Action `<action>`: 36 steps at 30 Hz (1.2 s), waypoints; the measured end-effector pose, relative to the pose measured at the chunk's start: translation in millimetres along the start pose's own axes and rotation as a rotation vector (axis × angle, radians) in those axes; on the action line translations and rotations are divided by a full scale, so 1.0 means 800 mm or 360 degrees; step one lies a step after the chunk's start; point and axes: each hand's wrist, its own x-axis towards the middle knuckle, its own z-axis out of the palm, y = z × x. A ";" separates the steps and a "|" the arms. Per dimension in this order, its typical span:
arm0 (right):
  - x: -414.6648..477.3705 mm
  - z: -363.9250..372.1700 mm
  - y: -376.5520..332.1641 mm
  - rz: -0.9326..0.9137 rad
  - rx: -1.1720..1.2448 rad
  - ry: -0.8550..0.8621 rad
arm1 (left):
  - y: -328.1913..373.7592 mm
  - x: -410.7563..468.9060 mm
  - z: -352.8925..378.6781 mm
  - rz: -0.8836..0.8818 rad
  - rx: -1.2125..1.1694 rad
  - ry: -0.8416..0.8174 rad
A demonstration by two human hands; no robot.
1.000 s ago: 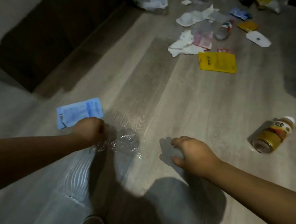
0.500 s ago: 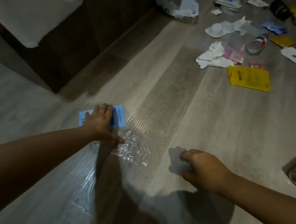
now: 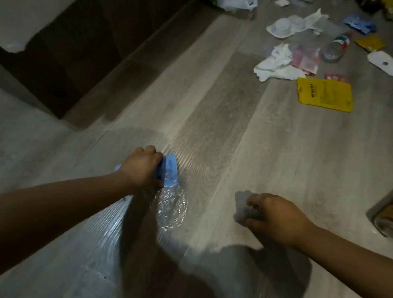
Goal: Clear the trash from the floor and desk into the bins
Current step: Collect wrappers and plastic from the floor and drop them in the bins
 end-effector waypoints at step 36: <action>-0.105 0.025 0.295 0.1066 0.0430 0.0988 | 0.321 0.066 -0.023 0.0386 -0.0695 -0.0171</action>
